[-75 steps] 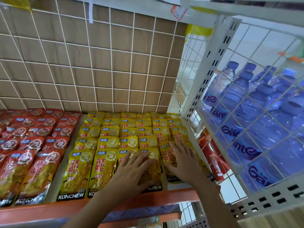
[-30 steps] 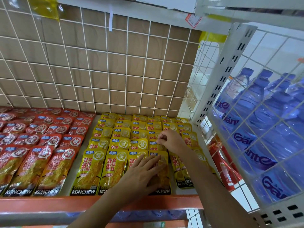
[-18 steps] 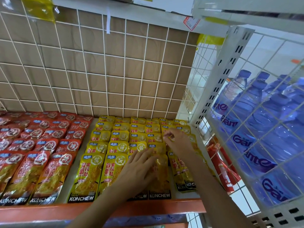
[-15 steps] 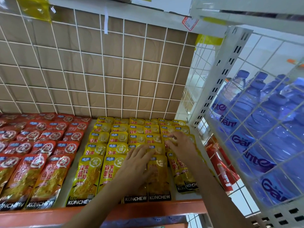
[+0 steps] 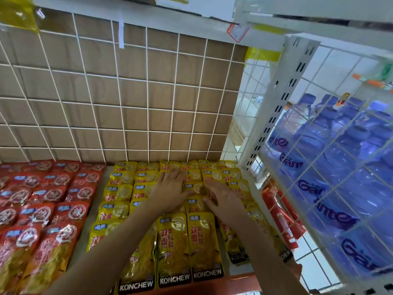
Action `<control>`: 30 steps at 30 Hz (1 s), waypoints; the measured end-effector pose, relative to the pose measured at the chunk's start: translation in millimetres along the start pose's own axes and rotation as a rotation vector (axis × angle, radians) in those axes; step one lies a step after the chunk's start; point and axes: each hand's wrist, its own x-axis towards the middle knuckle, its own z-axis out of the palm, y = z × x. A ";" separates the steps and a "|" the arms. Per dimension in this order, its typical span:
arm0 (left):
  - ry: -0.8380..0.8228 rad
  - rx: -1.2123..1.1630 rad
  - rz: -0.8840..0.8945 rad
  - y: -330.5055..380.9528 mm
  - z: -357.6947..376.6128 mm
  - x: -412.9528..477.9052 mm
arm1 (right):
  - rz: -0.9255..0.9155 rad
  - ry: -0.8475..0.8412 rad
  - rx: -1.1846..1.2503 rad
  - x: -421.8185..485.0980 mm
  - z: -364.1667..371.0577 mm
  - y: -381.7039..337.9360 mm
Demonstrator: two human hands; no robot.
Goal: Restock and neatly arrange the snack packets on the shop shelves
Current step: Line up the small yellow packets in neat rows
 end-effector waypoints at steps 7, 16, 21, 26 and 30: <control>-0.024 0.012 0.024 -4.6 2.7 7.5 | -0.026 -0.032 -0.052 1.1 2.0 -2.4; 0.021 -0.017 0.055 -5.8 5.8 10.8 | -0.019 -0.049 -0.055 2.2 4.3 -1.3; 0.048 -0.040 0.059 -7.2 7.4 11.4 | -0.029 -0.043 -0.041 1.2 4.1 -0.9; 0.048 -0.033 0.054 -7.2 7.2 12.0 | -0.039 -0.025 -0.029 1.4 5.6 -0.3; 0.043 -0.042 0.052 -7.8 7.8 12.9 | -0.036 0.022 -0.023 12.9 3.0 -0.8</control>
